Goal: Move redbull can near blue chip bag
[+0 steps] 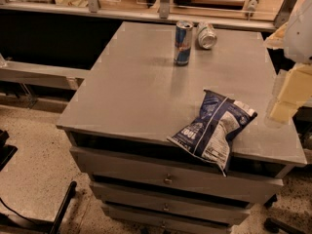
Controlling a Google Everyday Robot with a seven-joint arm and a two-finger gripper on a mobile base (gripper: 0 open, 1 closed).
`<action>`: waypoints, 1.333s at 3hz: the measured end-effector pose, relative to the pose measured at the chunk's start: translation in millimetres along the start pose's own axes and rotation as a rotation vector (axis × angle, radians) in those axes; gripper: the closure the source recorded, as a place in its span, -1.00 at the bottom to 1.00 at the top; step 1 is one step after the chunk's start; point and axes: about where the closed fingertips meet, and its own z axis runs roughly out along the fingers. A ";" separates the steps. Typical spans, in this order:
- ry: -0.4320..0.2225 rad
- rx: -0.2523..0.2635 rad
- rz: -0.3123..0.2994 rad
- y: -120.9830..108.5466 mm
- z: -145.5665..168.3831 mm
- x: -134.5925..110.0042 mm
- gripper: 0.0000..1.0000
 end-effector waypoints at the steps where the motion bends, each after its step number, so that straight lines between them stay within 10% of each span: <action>1: 0.000 0.000 0.000 0.0 0.0 0.0 -1.00; 3: -0.101 0.108 -0.016 -56.4 4.7 -4.9 -1.00; 4: -0.264 0.211 0.000 -126.4 9.5 -15.9 -1.00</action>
Offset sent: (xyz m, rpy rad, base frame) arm 0.0441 -0.0065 0.0013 0.0503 -0.0909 0.0186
